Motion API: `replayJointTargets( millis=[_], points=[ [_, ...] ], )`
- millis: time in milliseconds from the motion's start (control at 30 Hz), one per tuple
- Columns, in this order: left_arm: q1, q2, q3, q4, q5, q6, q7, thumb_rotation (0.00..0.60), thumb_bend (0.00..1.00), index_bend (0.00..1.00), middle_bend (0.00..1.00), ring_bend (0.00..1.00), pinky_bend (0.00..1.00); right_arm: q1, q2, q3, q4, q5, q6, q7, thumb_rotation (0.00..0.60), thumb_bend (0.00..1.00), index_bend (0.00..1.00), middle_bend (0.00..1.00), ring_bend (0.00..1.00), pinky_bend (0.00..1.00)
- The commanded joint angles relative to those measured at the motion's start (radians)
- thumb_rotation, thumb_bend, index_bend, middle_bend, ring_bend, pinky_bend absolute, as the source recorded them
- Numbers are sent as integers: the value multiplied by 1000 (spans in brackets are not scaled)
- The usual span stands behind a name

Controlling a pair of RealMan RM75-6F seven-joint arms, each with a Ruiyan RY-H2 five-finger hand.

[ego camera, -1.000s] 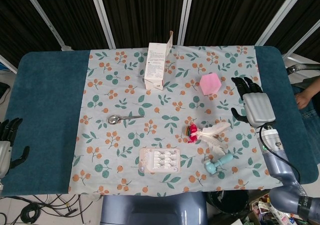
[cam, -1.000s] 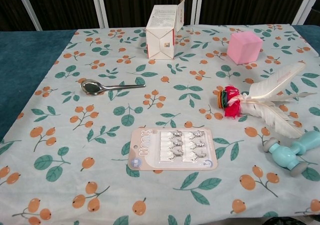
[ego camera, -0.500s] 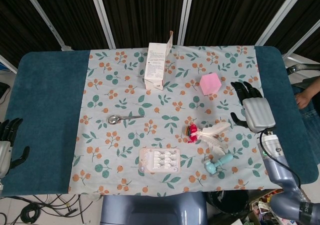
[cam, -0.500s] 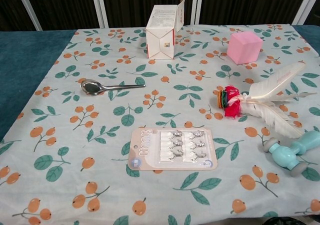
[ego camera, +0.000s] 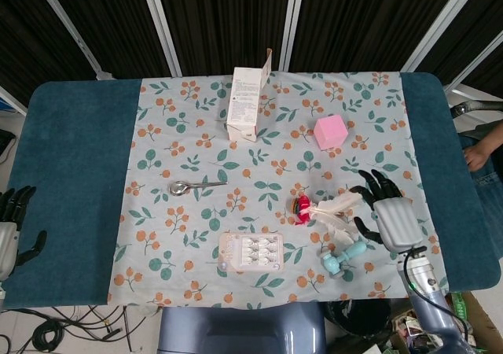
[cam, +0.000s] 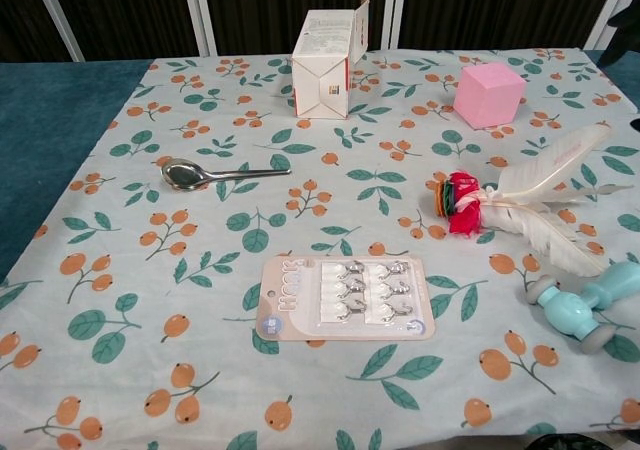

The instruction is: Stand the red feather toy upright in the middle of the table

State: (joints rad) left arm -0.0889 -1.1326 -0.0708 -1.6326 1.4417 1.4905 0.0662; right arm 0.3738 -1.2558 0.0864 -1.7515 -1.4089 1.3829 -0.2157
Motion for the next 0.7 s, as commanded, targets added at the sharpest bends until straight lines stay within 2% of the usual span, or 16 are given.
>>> replayJointTargets(
  millis=[33, 400, 700],
  points=[
    [0, 0, 0, 0, -1, 0, -1, 600, 390, 47, 68, 0, 0, -36, -59, -40, 56, -60, 52, 17, 600, 266, 346, 65, 38, 136],
    [-1, 0, -1, 0, -1, -1, 0, 600, 390, 47, 68, 0, 0, -90, -164, -81, 156, -83, 78, 90, 600, 266, 367, 65, 39, 136],
    [-1, 1, -2, 1, -6, -4, 0, 600, 390, 49, 68, 0, 0, -102, -252, -65, 261, -84, 90, 115, 600, 267, 398, 73, 39, 136]
  ],
)
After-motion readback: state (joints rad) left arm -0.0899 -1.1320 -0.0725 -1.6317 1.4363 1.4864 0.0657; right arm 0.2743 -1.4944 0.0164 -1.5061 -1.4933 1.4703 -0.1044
